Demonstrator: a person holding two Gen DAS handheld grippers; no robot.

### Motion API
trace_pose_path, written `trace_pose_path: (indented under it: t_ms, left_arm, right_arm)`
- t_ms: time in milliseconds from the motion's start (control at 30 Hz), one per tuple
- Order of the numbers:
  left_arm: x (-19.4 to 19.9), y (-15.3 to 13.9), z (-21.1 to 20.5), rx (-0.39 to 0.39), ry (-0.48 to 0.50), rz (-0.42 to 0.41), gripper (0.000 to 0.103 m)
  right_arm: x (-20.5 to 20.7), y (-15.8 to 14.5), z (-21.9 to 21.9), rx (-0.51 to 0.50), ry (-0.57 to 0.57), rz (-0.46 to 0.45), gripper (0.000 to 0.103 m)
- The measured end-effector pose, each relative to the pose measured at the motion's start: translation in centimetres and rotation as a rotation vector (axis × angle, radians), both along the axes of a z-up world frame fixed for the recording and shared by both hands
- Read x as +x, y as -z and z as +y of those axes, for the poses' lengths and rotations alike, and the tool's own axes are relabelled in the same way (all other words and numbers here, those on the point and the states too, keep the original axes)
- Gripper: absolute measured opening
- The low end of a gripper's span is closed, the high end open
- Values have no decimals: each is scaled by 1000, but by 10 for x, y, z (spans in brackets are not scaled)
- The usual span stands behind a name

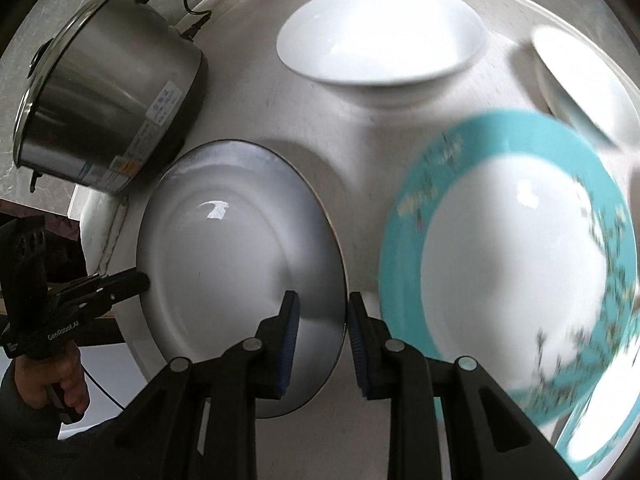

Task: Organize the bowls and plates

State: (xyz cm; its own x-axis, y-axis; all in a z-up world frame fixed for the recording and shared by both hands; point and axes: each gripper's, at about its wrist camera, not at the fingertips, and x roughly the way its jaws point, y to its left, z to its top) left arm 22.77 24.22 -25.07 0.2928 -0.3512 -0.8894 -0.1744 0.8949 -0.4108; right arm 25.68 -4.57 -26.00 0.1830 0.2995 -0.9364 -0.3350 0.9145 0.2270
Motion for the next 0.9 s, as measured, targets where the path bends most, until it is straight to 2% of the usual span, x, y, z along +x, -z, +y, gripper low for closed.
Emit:
trace_pose_path:
  t_ms: [500,900]
  left_arm:
    - [-39,-1,-48,10,190,48,16]
    - [-55,7,-135,-2,364,85,16]
  right_arm:
    - [-80,15,-64,55,166,48,26]
    - [-127,32,-131,71,301,75,26]
